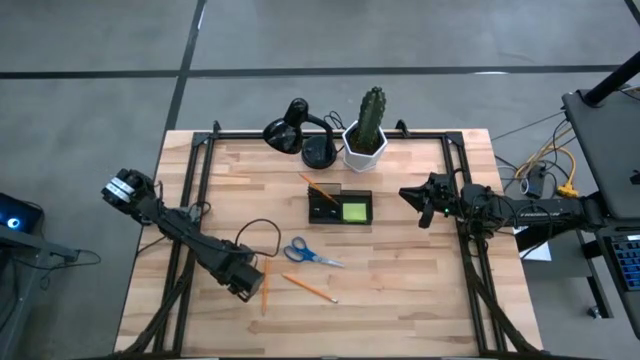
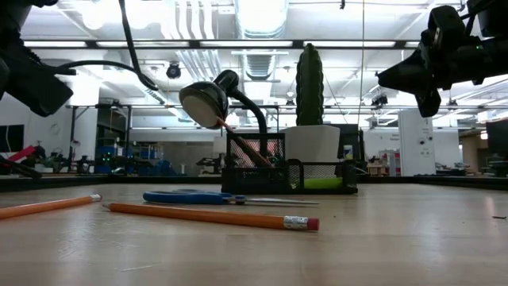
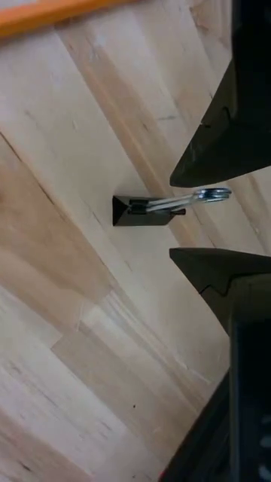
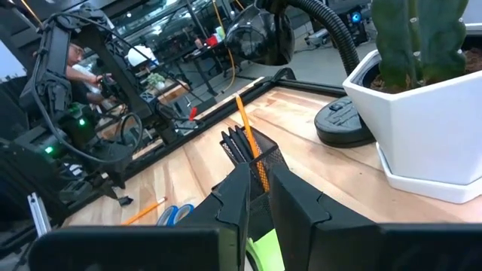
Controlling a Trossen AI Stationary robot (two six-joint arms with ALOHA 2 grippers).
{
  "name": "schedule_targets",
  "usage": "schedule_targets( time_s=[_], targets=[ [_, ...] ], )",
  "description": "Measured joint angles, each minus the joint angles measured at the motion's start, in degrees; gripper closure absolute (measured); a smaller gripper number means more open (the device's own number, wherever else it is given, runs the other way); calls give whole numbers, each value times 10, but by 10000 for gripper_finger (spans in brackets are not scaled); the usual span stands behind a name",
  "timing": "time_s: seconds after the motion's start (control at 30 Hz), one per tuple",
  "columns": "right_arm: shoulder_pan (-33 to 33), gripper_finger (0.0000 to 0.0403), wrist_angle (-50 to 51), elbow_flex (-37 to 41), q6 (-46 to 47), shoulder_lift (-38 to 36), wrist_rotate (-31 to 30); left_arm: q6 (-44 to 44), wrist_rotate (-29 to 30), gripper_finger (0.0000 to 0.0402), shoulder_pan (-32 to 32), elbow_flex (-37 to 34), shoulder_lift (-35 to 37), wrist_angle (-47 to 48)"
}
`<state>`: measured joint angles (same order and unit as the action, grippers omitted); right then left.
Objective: Pick and place office supplies into organizer
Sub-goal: Put the clip into the mesh desk organizer
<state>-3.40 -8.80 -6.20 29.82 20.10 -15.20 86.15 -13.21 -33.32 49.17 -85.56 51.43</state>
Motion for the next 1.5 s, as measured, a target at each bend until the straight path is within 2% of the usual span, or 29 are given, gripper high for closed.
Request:
schedule_targets(
  time_s=[1.37, 1.5],
  targets=[
    [0, 360, 0, 0, 0, 0, -1, 0, 5, 277, 0, 0, 0, -28],
    [0, 360, 0, 0, 0, 0, -1, -1, 5, 301, 0, 0, 0, -28]
  ],
)
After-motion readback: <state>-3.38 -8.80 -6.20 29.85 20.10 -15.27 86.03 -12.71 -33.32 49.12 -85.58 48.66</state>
